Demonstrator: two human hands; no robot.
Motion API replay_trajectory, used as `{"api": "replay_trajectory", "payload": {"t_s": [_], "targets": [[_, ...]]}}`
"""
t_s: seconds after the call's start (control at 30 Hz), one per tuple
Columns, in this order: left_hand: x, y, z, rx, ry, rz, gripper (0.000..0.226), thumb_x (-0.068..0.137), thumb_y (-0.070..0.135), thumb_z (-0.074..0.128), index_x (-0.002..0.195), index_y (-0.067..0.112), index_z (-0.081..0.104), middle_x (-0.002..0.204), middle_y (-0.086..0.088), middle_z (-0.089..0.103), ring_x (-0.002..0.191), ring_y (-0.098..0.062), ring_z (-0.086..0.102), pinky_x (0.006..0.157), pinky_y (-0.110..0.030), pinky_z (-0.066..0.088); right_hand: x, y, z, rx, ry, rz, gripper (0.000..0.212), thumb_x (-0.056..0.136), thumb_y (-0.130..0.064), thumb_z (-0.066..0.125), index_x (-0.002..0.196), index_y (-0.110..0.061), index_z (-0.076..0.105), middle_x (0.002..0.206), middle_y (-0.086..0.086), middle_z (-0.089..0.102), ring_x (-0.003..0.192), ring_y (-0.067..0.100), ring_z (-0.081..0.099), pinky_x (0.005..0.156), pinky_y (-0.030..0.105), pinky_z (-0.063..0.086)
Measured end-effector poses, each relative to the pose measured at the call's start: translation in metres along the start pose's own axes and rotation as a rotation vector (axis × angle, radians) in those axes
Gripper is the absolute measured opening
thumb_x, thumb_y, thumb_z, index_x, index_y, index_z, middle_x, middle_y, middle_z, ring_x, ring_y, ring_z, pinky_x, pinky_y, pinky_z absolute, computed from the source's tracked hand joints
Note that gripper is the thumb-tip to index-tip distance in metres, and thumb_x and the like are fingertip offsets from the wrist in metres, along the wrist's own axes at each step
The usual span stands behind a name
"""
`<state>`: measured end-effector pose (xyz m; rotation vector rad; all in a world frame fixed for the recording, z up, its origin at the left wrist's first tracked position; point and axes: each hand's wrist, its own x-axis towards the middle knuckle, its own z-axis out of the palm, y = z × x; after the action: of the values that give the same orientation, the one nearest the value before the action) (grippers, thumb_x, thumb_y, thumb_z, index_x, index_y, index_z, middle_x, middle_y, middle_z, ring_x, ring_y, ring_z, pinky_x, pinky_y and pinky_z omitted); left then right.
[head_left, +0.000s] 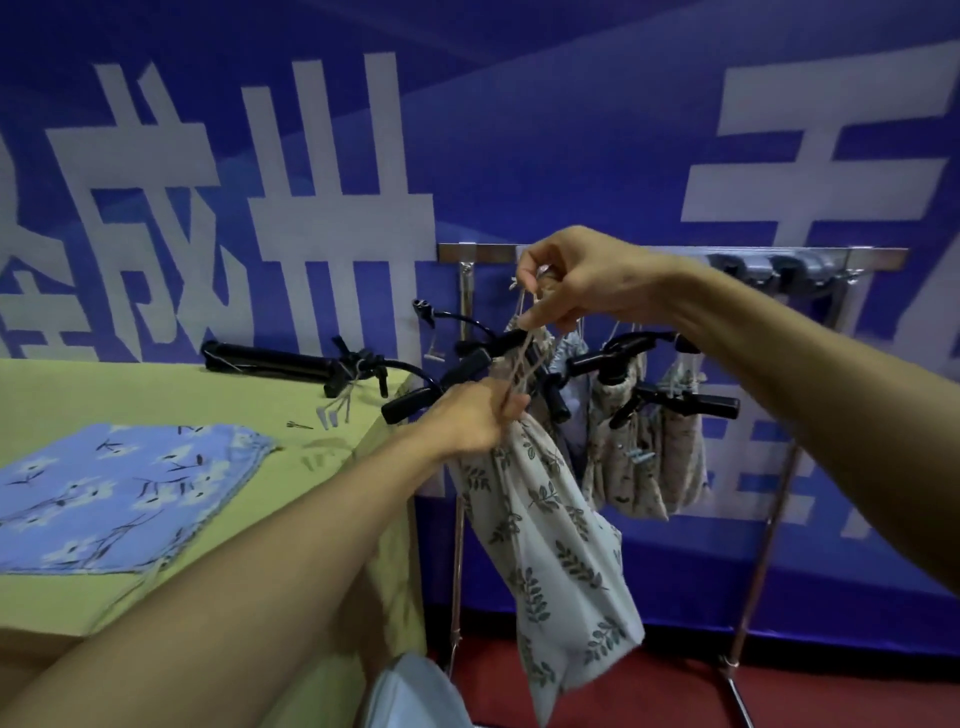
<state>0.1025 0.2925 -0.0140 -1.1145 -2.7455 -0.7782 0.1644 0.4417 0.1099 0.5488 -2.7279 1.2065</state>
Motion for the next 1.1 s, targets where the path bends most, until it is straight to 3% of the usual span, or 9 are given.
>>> {"api": "replay_trajectory", "payload": {"t_s": [0.13,0.27,0.4,0.53,0.67,0.77,0.83,1.0,1.1], "targets": [[0.001,0.033,-0.007,-0.555,0.08,0.011,0.022,0.091,0.019,0.065,0.111,0.01,0.064,0.102,-0.002,0.068,0.091,-0.012,0.064,0.075,-0.017,0.05,-0.012,0.002,-0.019,0.125,0.051,-0.039,0.023,0.077,0.001,0.074,0.084,-0.011,0.056,0.059,0.003,0.045,0.056,0.015,0.053,0.051,0.024,0.048],[0.005,0.063,-0.01,-0.857,0.163,0.062,0.006,0.087,0.011,0.068,0.085,0.006,0.066,0.075,-0.006,0.071,0.069,-0.016,0.067,0.071,-0.023,0.054,-0.029,0.005,-0.036,0.106,-0.007,-0.037,0.021,0.08,-0.002,0.072,0.093,-0.01,0.057,0.058,0.002,0.048,0.051,0.011,0.05,0.053,0.026,0.047],[0.021,0.09,-0.007,-1.148,0.076,0.034,0.011,0.092,0.006,0.06,0.081,0.007,0.058,0.059,-0.001,0.058,0.052,-0.012,0.058,0.059,-0.025,0.056,-0.06,0.026,-0.061,-0.002,0.009,0.02,0.023,0.081,-0.007,0.071,0.099,-0.005,0.058,0.062,0.001,0.052,0.055,0.012,0.048,0.05,0.024,0.047],[0.036,0.115,0.002,-1.047,-0.092,0.034,0.015,0.095,0.005,0.054,0.083,0.002,0.062,0.049,0.001,0.044,0.041,-0.009,0.043,0.053,-0.024,0.054,-0.095,0.057,-0.085,-0.397,-0.051,0.172,0.01,0.085,-0.009,0.069,0.093,-0.006,0.064,0.066,0.002,0.055,0.058,0.012,0.053,0.056,0.026,0.047],[0.047,0.152,0.015,-0.905,-0.31,0.052,0.018,0.097,0.006,0.051,0.1,-0.005,0.065,0.051,0.0,0.037,0.046,-0.012,0.04,0.067,-0.032,0.059,-0.128,0.08,-0.114,-0.342,-0.023,0.212,0.006,0.088,-0.006,0.064,0.085,-0.006,0.069,0.069,0.003,0.062,0.059,0.012,0.056,0.056,0.02,0.048],[0.063,0.181,0.032,-0.833,-0.426,0.083,0.02,0.1,0.009,0.047,0.099,0.0,0.065,0.057,-0.003,0.038,0.049,-0.014,0.045,0.082,-0.044,0.059,-0.15,0.1,-0.138,-0.235,0.032,0.215,0.008,0.089,-0.004,0.061,0.089,-0.003,0.069,0.075,0.009,0.067,0.065,0.017,0.063,0.06,0.021,0.052],[0.078,0.195,0.043,-0.803,-0.418,0.091,0.021,0.101,0.011,0.045,0.093,0.003,0.063,0.059,-0.004,0.041,0.049,-0.014,0.048,0.086,-0.049,0.056,-0.159,0.114,-0.149,-0.174,0.11,0.201,0.009,0.088,-0.006,0.062,0.09,-0.004,0.07,0.075,0.009,0.068,0.067,0.018,0.065,0.062,0.024,0.055],[0.118,0.211,0.063,-0.747,-0.251,0.122,0.022,0.102,0.014,0.043,0.088,0.005,0.058,0.06,-0.006,0.046,0.045,-0.014,0.052,0.061,-0.033,0.059,-0.163,0.147,-0.159,-0.163,0.398,0.13,0.008,0.086,-0.011,0.066,0.089,-0.006,0.071,0.074,0.008,0.069,0.061,0.014,0.064,0.058,0.025,0.056],[0.149,0.213,0.072,-0.7,-0.155,0.151,0.023,0.101,0.011,0.043,0.086,0.006,0.06,0.063,-0.007,0.054,0.053,-0.019,0.061,0.06,-0.032,0.059,-0.152,0.168,-0.163,-0.189,0.565,0.116,0.009,0.086,-0.014,0.068,0.088,-0.006,0.073,0.075,0.01,0.072,0.056,0.013,0.059,0.053,0.026,0.054]]}}
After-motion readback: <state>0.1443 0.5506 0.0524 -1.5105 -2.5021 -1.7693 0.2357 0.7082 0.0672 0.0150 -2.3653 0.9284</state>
